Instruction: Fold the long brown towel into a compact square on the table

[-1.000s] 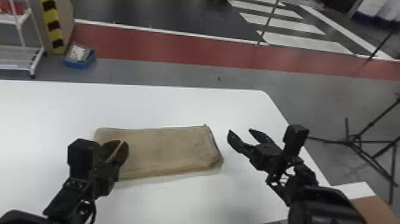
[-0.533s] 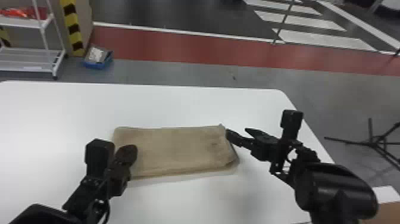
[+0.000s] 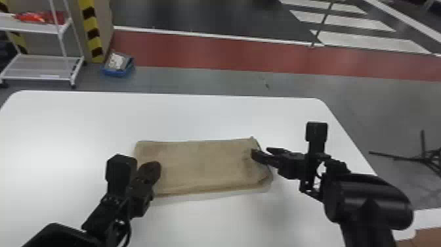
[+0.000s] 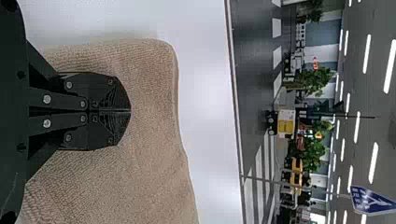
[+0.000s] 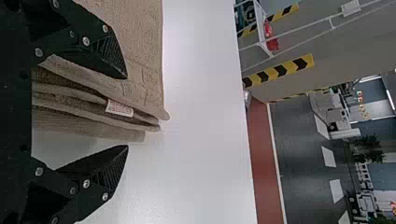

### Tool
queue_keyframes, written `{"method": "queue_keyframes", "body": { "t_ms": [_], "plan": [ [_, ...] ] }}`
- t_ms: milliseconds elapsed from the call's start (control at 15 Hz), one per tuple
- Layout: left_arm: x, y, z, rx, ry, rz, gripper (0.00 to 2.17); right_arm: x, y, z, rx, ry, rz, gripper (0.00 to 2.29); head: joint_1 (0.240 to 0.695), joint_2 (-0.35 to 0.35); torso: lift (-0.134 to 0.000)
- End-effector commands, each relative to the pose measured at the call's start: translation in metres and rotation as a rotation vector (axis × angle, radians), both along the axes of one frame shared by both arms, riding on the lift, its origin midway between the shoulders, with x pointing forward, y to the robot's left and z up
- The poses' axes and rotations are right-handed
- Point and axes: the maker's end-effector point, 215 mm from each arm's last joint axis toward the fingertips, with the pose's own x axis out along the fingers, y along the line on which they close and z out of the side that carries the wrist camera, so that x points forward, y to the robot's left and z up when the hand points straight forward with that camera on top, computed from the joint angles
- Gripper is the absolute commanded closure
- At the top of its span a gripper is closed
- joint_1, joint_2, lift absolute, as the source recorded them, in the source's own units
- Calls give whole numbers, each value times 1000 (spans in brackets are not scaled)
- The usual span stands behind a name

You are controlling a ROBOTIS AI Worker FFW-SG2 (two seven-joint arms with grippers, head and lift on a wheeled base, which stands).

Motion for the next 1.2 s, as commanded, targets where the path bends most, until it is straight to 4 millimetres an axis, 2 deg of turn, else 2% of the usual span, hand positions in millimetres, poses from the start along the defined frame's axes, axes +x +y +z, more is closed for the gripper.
{"method": "queue_keyframes", "body": {
  "t_ms": [0,467,800,1000,1133],
  "plan": [
    [2,-1,0,1,0,-3,1895,0,-3,-4,-22,11,-4,468,695,-215,-115],
    [6,-1,2,1,-5,-4,1895,2,-5,-9,-49,37,-2,478,695,-218,-115],
    [5,0,-1,6,8,-6,1899,0,3,-16,-34,71,9,765,695,-217,-115],
    [8,-1,1,6,5,-9,1895,-1,6,-14,-14,74,13,1183,695,-212,-115],
    [8,1,-7,15,33,-9,1895,-4,17,-9,26,77,30,1237,695,-209,-115]
  ]
}}
